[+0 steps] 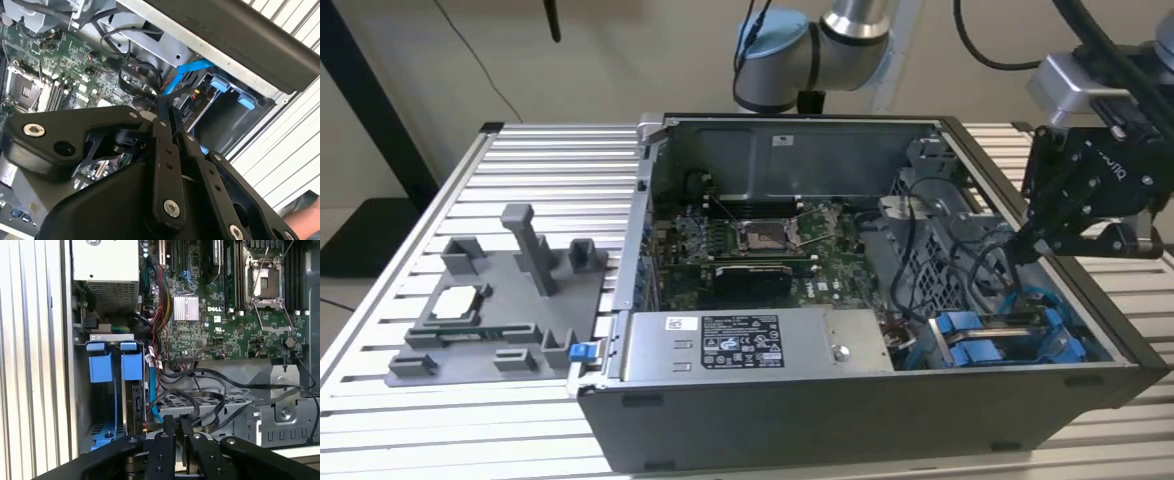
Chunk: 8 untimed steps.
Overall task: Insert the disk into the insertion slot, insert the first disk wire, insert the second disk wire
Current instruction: 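Insert the second disk wire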
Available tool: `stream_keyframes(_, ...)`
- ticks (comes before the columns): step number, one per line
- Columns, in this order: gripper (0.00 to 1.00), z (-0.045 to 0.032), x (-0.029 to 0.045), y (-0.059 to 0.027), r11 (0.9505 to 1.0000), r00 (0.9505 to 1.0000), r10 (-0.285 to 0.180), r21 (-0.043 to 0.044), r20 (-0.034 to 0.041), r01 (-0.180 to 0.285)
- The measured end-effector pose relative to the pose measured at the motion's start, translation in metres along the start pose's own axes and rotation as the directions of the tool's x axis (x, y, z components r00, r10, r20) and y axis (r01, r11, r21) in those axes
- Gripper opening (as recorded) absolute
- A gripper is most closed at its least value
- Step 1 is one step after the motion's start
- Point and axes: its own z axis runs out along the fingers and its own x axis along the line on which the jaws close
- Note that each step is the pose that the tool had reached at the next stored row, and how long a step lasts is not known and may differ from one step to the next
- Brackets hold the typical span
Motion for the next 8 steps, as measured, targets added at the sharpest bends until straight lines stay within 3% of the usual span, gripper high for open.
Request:
stream_keyframes(2,0.00,-0.0001,-0.0001,0.0060,1.0000,1.0000,0.000,0.0002,-0.0037,0.000)
stream_keyframes(4,0.00,0.0003,0.0000,0.0123,1.0000,0.9999,0.001,0.0009,-0.0147,-0.001)
stream_keyframes(5,0.00,0.0005,-0.0001,0.0150,1.0000,0.9997,0.001,0.0016,-0.0255,-0.001)
stream_keyframes(8,0.00,0.0010,0.0001,0.0220,1.0000,0.9976,0.002,0.0039,-0.0685,-0.001)
